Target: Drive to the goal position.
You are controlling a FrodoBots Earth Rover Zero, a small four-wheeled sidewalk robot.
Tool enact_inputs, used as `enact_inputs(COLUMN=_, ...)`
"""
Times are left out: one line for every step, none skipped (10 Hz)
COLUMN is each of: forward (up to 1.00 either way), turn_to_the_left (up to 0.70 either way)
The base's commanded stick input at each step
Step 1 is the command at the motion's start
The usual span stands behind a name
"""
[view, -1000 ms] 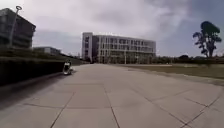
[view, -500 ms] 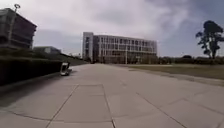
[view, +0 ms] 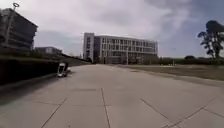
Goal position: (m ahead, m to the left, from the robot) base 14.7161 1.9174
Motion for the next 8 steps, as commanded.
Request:
enact_inputs(forward=0.70, turn_to_the_left=0.00)
enact_inputs(forward=0.70, turn_to_the_left=0.00)
enact_inputs(forward=0.70, turn_to_the_left=0.00)
enact_inputs(forward=0.70, turn_to_the_left=0.00)
enact_inputs(forward=0.70, turn_to_the_left=0.00)
enact_inputs(forward=0.70, turn_to_the_left=0.00)
enact_inputs(forward=0.70, turn_to_the_left=0.00)
enact_inputs(forward=0.70, turn_to_the_left=0.00)
